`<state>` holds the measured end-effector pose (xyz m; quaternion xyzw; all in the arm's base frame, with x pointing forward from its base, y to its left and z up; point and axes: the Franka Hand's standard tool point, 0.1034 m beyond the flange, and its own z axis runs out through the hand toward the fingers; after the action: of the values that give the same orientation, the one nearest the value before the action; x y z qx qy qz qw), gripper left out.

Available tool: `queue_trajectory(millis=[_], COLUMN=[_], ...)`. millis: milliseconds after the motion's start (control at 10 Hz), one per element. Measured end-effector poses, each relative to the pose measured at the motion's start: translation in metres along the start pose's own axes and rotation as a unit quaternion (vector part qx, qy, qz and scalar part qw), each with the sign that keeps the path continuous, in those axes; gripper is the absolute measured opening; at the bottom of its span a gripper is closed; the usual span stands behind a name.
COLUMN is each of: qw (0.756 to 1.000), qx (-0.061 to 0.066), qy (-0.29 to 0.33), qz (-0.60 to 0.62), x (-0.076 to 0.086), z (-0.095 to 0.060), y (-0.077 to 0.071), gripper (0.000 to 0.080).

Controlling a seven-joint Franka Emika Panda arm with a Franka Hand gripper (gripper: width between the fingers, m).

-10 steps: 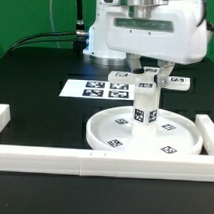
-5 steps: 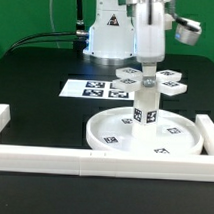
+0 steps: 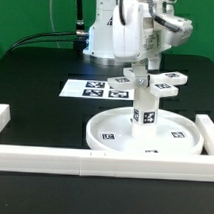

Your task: Assemble round table

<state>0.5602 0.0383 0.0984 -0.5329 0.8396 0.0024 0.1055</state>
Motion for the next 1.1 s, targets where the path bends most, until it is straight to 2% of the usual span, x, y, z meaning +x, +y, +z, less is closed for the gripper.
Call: queue_trajectory(millis=[300, 500, 800, 900, 1000, 1100], qw=[0.994, 0.984, 0.98, 0.982, 0.985, 0.986], qx=[0.007, 0.027, 0.031, 0.026, 0.023, 0.028], qy=[-0.01, -0.02, -0.028, -0.031, -0.038, -0.046], qz=[0.107, 0.174, 0.196, 0.182, 0.17, 0.158], x=[0.0, 0.0, 0.0, -0.002, -0.005, -0.007], z=[-0.001, -0.001, -0.001, -0.002, -0.011, -0.022], y=[-0.001, 0.0, 0.001, 0.003, 0.001, -0.002], gripper=[0.0446, 0.0446, 0.0446, 0.0552, 0.0619, 0.0641])
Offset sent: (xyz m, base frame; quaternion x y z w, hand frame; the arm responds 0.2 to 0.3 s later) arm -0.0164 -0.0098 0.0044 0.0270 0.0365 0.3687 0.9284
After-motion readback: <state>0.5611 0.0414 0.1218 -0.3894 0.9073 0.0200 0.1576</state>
